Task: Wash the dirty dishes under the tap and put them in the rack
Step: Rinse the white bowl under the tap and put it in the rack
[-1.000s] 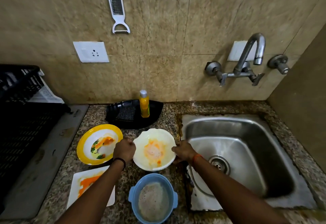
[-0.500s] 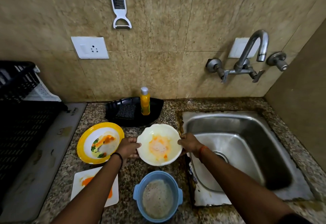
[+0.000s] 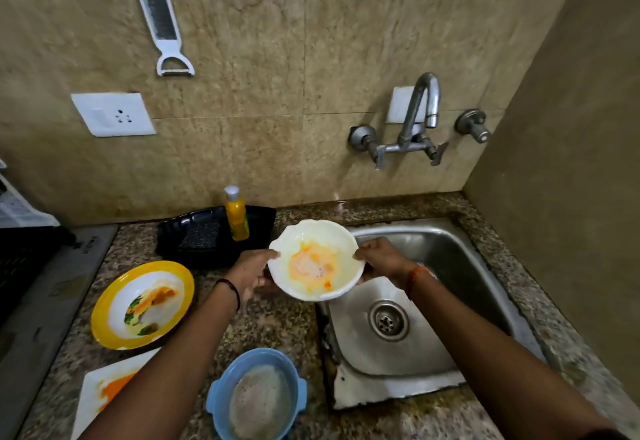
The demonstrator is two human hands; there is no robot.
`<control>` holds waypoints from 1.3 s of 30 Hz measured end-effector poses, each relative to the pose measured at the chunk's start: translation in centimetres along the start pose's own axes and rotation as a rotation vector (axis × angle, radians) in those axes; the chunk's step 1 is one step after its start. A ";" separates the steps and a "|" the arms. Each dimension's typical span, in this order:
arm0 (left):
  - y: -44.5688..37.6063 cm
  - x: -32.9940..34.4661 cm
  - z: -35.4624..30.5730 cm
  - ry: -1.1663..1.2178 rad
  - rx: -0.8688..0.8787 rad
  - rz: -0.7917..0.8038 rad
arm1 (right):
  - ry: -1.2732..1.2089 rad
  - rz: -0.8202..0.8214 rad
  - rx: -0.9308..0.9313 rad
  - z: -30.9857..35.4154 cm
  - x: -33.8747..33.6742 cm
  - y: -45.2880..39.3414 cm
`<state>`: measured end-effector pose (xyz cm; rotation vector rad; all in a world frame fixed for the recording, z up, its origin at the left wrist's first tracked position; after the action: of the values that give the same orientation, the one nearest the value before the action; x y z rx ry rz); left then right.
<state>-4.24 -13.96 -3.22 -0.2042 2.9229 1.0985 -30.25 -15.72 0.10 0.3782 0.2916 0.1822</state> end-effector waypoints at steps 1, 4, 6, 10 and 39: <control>0.3 1.0 -0.3 -0.011 -0.002 0.004 | 0.000 -0.004 -0.002 -0.2 -1.0 0.1; 0.7 5.1 -0.8 -0.042 -0.015 0.049 | 0.005 -0.021 -0.015 -0.8 -5.1 0.5; 1.4 7.8 -0.8 -0.065 -0.029 0.084 | 0.020 -0.030 -0.036 -1.0 -7.9 0.6; 2.3 13.5 -1.0 -0.031 -0.012 0.094 | 0.055 -0.015 -0.062 -2.0 -13.3 0.4; 1.6 22.2 -6.1 0.106 0.063 0.022 | 0.585 -0.467 -0.349 11.5 -24.9 -8.7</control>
<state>-26.22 -19.33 1.16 -0.2372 3.0554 1.0273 -49.09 -33.18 13.07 -0.1054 0.9000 -0.1232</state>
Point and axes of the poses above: each hand's wrist, its own y-axis away from the middle knuckle, its own x-axis out of the palm, z = x × y, the point moved 8 cm from there along -y, towards the middle knuckle, and after that the axes turned 4 degrees about -x, right-handed, at the moved point
